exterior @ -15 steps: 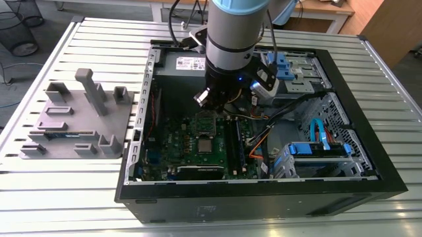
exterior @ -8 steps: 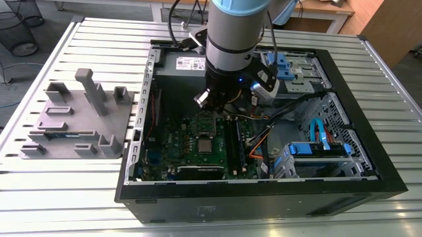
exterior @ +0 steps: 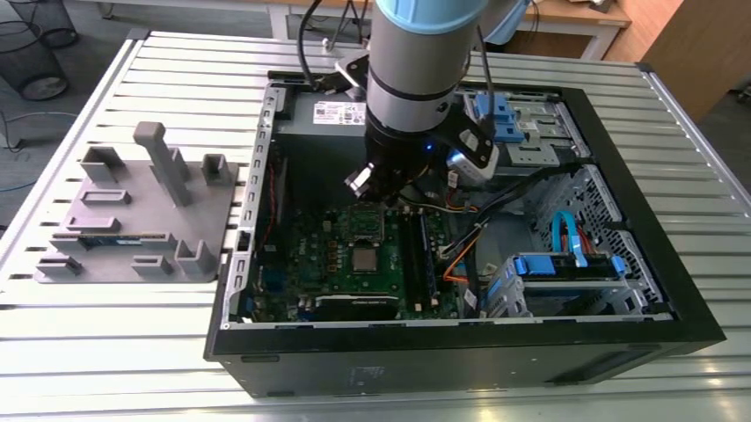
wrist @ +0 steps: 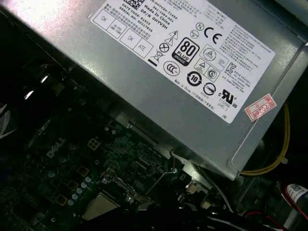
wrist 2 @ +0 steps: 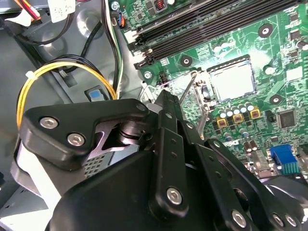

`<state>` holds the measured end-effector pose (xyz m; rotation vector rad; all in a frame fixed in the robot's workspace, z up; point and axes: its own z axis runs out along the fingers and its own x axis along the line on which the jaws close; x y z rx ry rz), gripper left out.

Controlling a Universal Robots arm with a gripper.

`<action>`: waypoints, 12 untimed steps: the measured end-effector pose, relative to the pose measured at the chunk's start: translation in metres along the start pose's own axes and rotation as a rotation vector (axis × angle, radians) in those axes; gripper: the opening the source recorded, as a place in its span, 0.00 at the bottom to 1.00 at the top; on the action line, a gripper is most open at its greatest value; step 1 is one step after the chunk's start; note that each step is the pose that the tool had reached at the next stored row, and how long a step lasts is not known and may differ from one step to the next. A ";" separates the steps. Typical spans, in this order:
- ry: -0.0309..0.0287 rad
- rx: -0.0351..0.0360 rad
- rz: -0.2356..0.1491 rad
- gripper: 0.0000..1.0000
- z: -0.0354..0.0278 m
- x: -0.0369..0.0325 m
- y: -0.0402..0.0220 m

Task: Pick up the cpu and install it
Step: 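Close the cpu cover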

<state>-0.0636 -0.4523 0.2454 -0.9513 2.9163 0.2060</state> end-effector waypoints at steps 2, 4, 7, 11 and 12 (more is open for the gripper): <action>0.0004 -0.0002 -0.003 0.11 -0.0004 0.0014 -0.0019; 0.0008 -0.0003 -0.006 0.11 -0.0008 0.0028 -0.0039; 0.0017 -0.0002 -0.010 0.11 -0.0014 0.0050 -0.0069; 0.0029 0.0004 -0.014 0.11 -0.0022 0.0083 -0.0113; 0.0032 0.0006 -0.015 0.11 -0.0024 0.0091 -0.0125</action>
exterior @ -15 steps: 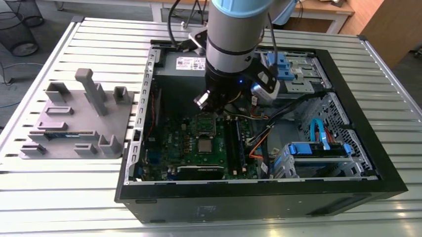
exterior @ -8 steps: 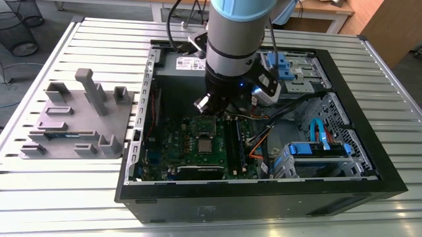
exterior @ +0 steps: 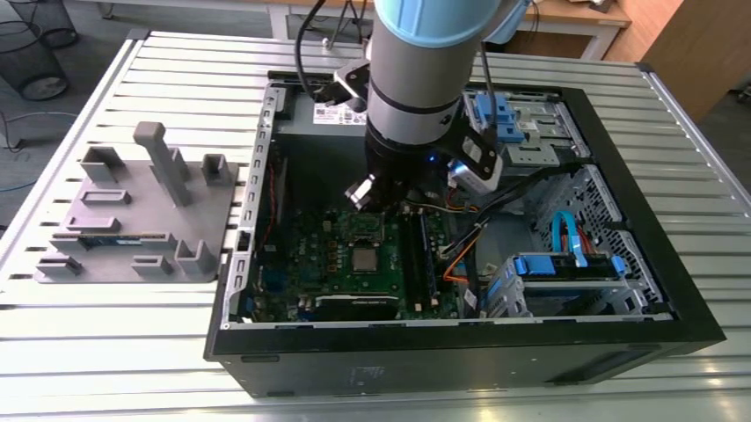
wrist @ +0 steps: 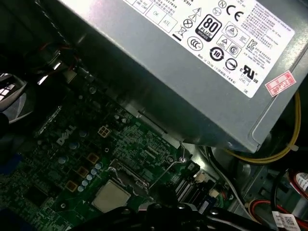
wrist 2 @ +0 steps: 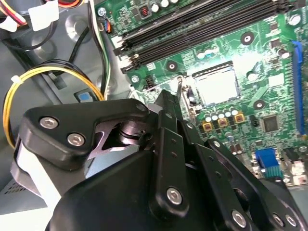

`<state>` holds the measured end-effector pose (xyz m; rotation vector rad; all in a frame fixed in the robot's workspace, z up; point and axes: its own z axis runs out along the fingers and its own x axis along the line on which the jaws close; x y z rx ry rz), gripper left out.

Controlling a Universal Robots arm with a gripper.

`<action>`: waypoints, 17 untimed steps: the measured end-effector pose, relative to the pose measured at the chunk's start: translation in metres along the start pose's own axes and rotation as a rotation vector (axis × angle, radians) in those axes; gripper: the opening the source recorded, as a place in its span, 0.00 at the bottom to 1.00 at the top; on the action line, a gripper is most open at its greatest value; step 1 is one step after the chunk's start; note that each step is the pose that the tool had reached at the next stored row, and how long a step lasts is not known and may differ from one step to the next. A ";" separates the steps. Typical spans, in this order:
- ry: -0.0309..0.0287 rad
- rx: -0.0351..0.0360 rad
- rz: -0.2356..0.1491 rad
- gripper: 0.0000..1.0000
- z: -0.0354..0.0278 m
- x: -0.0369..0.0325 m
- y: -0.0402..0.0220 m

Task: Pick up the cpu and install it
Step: 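Close the cpu cover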

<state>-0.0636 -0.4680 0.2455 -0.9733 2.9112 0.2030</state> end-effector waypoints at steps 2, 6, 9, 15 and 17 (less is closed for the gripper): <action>0.0007 0.0006 -0.002 0.11 -0.0004 0.0017 -0.0023; 0.0019 0.0012 -0.005 0.11 -0.0013 0.0051 -0.0069; 0.0045 0.0034 -0.011 0.11 -0.0024 0.0100 -0.0134; 0.0067 0.0054 -0.015 0.11 -0.0027 0.0111 -0.0149; 0.0069 0.0053 -0.016 0.11 -0.0028 0.0112 -0.0149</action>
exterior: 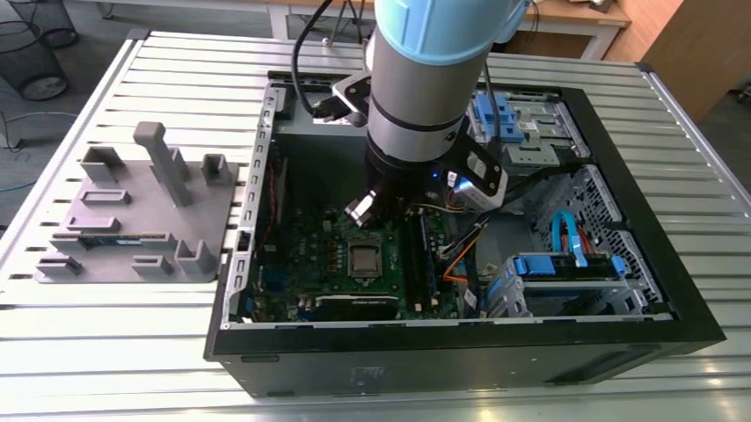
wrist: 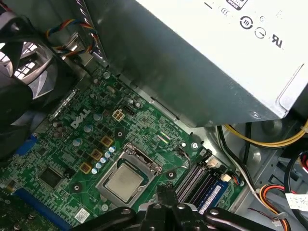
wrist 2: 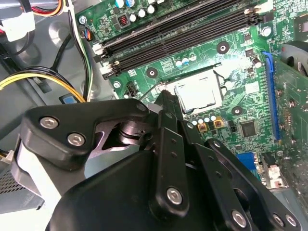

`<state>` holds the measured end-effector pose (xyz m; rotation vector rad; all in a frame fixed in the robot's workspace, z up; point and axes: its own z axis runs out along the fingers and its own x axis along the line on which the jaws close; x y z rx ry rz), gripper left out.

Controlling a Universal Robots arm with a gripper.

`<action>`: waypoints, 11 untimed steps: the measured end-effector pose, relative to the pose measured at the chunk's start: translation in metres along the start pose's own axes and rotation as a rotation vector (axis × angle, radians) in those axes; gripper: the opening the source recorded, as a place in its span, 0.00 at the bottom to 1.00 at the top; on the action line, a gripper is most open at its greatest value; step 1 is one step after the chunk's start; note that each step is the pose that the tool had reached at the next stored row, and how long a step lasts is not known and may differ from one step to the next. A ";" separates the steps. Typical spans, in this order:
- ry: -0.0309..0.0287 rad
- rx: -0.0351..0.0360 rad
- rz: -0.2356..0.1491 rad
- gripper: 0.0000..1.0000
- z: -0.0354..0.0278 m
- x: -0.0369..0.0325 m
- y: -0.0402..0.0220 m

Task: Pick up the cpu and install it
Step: 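Close the cpu cover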

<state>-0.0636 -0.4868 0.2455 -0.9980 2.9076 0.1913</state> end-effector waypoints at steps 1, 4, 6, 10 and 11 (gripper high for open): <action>0.0000 0.0000 0.000 0.11 0.0000 0.0000 0.0000; 0.0003 0.0003 0.000 0.11 0.0000 0.0000 0.0000; 0.0015 0.0020 0.000 0.11 0.0002 -0.0001 -0.0001; 0.0348 0.0037 0.003 0.11 0.0013 -0.0001 -0.0001; 0.0457 0.0022 0.004 0.11 0.0016 -0.0001 -0.0001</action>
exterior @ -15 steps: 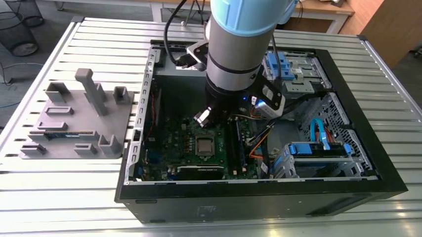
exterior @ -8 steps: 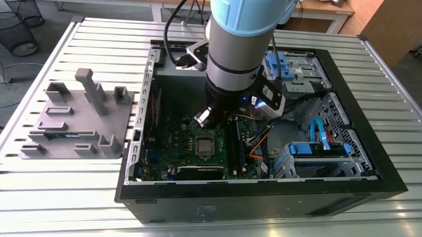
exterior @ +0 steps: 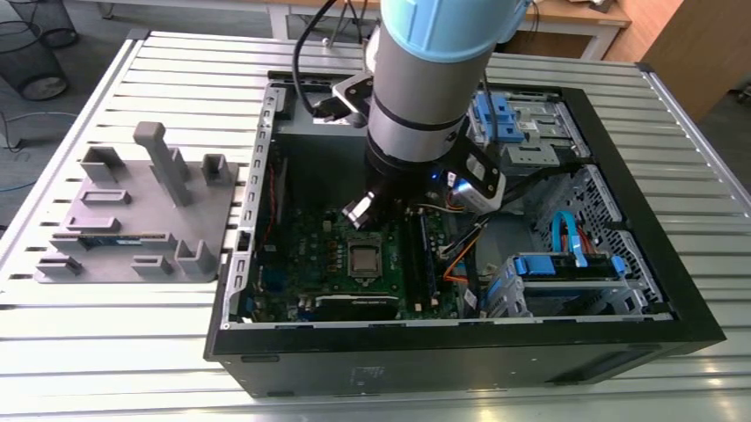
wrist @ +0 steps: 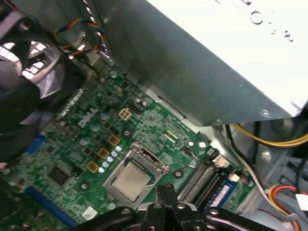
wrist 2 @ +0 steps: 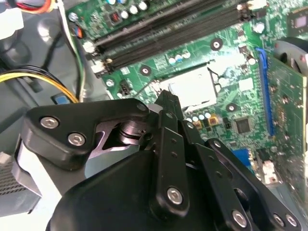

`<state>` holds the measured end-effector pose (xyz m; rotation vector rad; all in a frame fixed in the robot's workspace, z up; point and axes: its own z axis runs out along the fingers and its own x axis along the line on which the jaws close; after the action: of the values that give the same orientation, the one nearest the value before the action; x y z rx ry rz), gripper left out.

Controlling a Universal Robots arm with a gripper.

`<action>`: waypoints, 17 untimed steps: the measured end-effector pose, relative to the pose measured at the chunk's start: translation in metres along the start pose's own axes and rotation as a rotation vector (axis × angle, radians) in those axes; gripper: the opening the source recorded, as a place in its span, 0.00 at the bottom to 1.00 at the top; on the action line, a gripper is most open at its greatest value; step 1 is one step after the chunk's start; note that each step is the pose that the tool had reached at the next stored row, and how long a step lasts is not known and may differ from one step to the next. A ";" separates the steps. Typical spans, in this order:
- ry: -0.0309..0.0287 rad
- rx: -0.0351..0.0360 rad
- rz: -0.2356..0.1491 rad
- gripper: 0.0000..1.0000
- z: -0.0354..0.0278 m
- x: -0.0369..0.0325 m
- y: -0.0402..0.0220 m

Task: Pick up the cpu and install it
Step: 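Close the cpu cover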

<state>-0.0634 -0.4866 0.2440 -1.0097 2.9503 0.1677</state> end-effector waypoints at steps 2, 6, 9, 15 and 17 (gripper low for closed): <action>0.0203 -0.0029 0.002 0.11 0.0004 -0.0001 0.0000; 0.0250 -0.0049 0.003 0.11 0.0004 0.0000 0.0000; 0.0256 -0.0055 0.003 0.11 0.0004 0.0000 0.0000; 0.0245 -0.0047 0.003 0.11 0.0005 0.0013 0.0011; 0.0240 -0.0043 0.003 0.11 0.0005 0.0020 0.0016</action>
<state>-0.0660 -0.4865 0.2435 -1.0158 2.9741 0.1632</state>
